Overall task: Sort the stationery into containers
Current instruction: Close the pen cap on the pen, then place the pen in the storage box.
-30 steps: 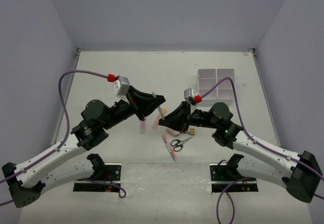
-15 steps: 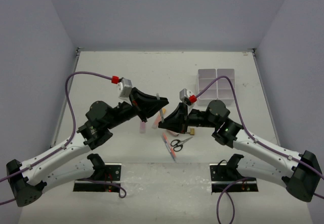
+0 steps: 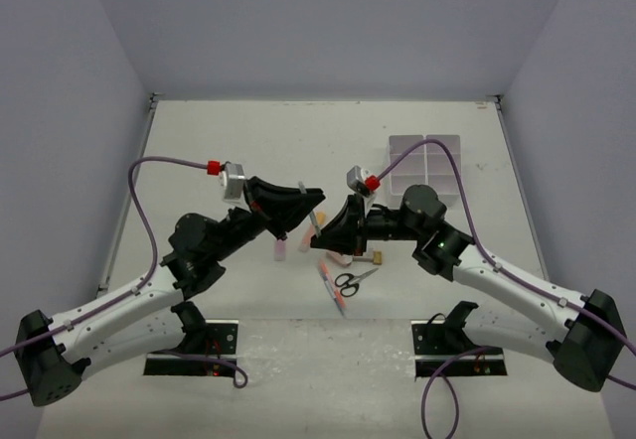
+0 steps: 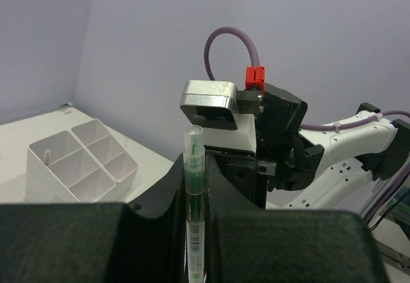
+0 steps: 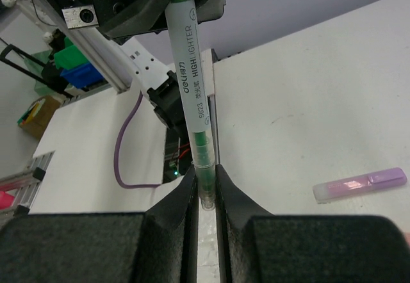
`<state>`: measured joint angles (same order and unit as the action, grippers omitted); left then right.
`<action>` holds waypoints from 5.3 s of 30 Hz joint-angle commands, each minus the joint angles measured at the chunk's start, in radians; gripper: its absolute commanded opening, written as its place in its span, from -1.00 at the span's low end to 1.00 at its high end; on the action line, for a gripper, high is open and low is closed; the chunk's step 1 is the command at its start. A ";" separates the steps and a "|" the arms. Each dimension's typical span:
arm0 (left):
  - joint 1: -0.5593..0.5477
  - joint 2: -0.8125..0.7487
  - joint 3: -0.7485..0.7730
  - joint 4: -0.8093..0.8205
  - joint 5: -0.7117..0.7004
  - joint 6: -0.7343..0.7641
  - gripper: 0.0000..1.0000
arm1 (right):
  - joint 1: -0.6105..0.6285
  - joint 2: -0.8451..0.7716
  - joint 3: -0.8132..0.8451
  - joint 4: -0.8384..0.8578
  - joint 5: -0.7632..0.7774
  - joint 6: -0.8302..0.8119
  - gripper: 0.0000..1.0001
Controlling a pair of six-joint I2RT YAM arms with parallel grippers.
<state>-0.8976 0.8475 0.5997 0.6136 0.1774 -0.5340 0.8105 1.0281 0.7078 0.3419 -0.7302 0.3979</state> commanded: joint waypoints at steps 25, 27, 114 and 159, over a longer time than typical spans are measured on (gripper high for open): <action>-0.087 -0.105 0.079 -0.438 -0.313 0.081 -1.00 | -0.060 -0.094 0.117 0.103 -0.034 -0.040 -0.54; -0.087 -0.105 0.100 -0.437 -0.329 0.082 -1.00 | -0.060 -0.103 0.102 0.074 -0.022 -0.052 -0.48; -0.089 0.113 0.151 -0.331 -0.023 0.184 0.46 | 0.049 -0.193 0.120 -0.301 0.716 -0.037 -1.00; -0.087 -0.337 0.092 -1.084 -0.503 0.206 1.00 | -0.490 0.501 0.295 0.303 1.053 -0.352 -1.00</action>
<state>-0.9871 0.5070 0.6930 -0.4875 -0.3327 -0.3572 0.3260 1.4949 1.0489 0.5266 0.3612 -0.0012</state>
